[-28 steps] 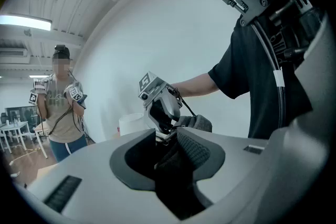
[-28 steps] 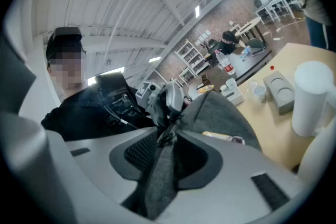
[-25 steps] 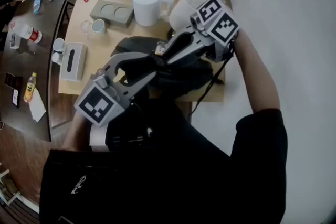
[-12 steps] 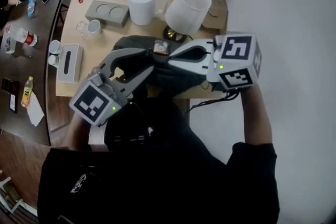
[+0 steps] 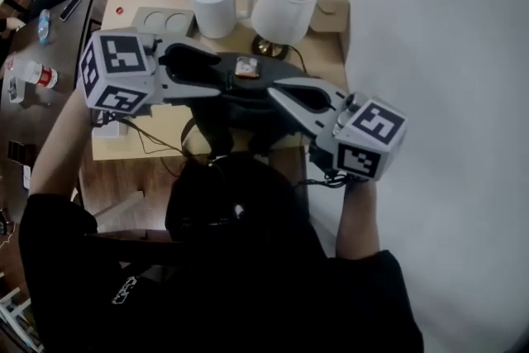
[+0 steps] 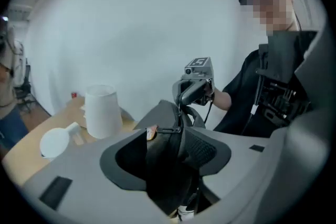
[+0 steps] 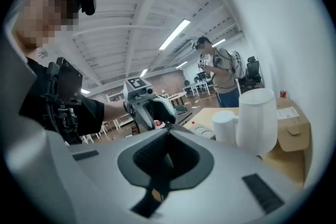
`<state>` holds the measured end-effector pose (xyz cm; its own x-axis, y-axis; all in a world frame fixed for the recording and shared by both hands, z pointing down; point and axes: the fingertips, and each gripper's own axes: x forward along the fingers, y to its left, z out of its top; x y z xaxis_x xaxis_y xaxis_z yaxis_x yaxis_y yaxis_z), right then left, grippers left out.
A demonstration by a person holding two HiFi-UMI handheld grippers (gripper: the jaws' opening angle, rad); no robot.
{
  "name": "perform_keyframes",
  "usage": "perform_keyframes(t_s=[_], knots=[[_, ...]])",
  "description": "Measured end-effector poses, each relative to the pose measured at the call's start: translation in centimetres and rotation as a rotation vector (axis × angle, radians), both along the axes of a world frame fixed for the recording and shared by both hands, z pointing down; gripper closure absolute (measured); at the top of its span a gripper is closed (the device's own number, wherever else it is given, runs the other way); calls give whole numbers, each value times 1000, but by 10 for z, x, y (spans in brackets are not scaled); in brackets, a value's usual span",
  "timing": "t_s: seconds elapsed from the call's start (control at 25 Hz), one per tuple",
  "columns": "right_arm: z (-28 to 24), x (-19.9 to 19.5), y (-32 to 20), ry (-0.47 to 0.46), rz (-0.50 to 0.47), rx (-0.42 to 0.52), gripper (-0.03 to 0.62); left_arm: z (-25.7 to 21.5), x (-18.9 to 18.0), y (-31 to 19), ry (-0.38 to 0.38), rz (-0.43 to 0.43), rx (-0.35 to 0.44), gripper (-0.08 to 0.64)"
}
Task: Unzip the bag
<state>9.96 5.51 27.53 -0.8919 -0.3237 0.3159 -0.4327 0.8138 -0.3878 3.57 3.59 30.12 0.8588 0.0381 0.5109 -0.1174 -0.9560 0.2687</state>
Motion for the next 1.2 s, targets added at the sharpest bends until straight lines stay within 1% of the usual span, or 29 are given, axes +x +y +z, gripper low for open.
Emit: perform_keyframes(t_s=[0.04,0.08,0.16,0.24,0.28,0.36,0.44,0.52,0.6,0.68,0.72,0.76,0.8,0.84,0.88,0.92,0.96,1.04,1.08,1.12,1.16,1.2], knots=[[-1,0,0,-4,4,-1,586,-1,3,0,-18,57,-49,336],[-1,0,0,-8,7,-2,586,-3,5,-1,-29,104,-116,336],[-1,0,1,-12,11,-2,586,-5,6,2,-62,192,-270,336],[-1,0,2,-16,10,-2,586,-4,9,5,-109,255,-416,336],[-1,0,3,-18,9,-1,586,-2,10,6,-148,279,-472,336],[0,0,4,-23,8,4,586,5,13,8,-253,334,-559,336],[0,1,4,-34,1,12,586,10,15,8,-344,382,-614,336],[1,3,3,-47,-7,15,586,12,19,9,-412,426,-650,336],[3,4,4,-56,-14,14,586,13,22,12,-454,459,-679,336],[2,2,8,-61,-21,16,586,15,22,16,-485,466,-690,337],[2,0,9,-64,-24,20,586,17,22,16,-502,464,-682,382],[1,-1,9,-69,-28,22,586,19,22,15,-516,462,-667,420],[1,-1,8,-75,-32,21,586,21,21,14,-523,465,-645,424],[1,1,6,-81,-36,17,586,21,21,12,-524,466,-605,428],[1,3,3,-84,-37,15,586,21,22,9,-523,451,-533,433],[1,5,1,-80,-35,18,586,18,23,6,-524,410,-425,441],[1,5,0,-69,-26,25,586,14,24,3,-528,350,-286,446],[-1,4,-2,-35,1,50,586,3,24,0,-540,222,21,451],[-2,3,-3,-21,10,62,586,-3,23,0,-540,167,155,454],[-2,3,-4,-12,11,72,586,-8,22,1,-532,115,266,459],[-2,3,-5,-7,11,78,586,-12,20,2,-512,57,360,469],[-1,3,-6,-3,13,80,586,-16,18,3,-478,-11,424,499]])
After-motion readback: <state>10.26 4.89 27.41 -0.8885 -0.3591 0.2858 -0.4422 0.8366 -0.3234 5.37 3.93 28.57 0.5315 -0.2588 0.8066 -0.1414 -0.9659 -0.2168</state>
